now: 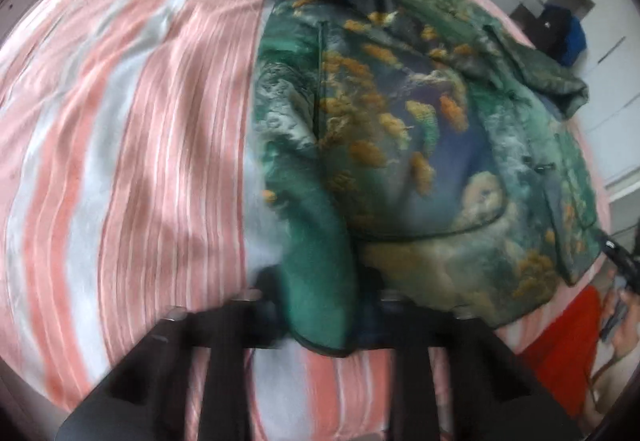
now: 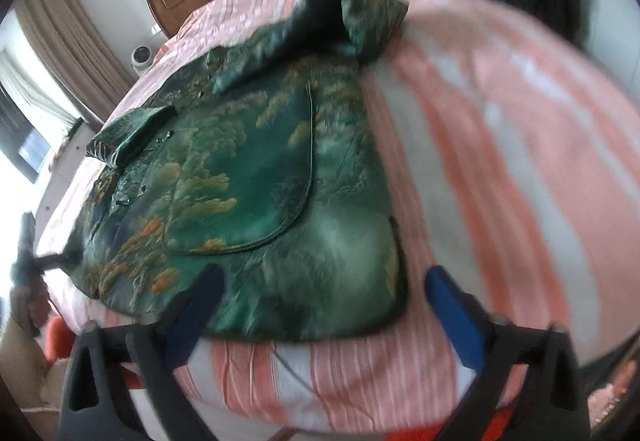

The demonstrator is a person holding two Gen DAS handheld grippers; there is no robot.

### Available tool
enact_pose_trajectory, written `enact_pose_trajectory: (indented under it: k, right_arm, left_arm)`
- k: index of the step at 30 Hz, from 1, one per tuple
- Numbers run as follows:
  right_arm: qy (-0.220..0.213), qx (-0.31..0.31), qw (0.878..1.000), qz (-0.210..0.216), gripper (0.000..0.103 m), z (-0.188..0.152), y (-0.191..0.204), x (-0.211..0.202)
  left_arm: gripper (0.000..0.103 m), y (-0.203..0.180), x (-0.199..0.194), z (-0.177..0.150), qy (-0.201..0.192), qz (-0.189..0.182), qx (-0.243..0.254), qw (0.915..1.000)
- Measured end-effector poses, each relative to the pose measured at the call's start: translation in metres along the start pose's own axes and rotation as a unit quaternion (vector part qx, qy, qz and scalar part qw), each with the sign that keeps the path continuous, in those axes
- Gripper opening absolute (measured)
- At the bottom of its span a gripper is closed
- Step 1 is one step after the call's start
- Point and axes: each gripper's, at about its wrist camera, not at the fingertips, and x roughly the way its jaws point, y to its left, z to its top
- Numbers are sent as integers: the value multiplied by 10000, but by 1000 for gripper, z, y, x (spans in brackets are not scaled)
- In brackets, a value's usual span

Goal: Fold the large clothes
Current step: 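Grasp the folded sleeve with the left tool while the right tool grasps the other sleeve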

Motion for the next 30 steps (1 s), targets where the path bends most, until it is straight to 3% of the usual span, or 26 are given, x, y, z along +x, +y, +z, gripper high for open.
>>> enact_pose_trajectory:
  k: [3, 5, 7, 11, 16, 21, 25, 28, 30]
  right_arm:
    - [-1, 76, 9999, -114, 62, 1, 0, 9]
    - [-53, -3, 9997, -238, 32, 0, 6, 7]
    - [-147, -68, 9991, -399, 19, -1, 12, 1]
    - [-251, -286, 9972, -650, 17, -6, 21, -12]
    - [-153, -304, 9968, -721, 17, -16, 23, -18]
    - [-154, -418, 9955, -839, 16, -30, 21, -22]
    - [-222, -399, 9944, -955, 17, -24, 20, -15]
    - [-374, -540, 9912, -1145, 23, -25, 26, -16]
    - [-486, -593, 9884, -1310, 37, -26, 26, -19]
  left_arm:
    - [11, -2, -24, -17, -282, -66, -55, 9996]
    - [10, -4, -37, -32, -369, -173, -79, 9991]
    - [10, -7, -48, -47, -361, -210, -68, 9991]
    - [10, -13, -57, -76, -260, -21, 11, 9997]
    - [10, -6, -64, -85, -158, 43, -79, 9998]
    - [10, -6, -49, -75, -51, 149, -93, 9998]
    - [12, -15, -45, -68, -65, 452, 209, 9987]
    - [31, -20, -46, -73, -139, 697, 320, 9970]
    - [62, -18, -51, -81, -173, 924, 294, 9951]
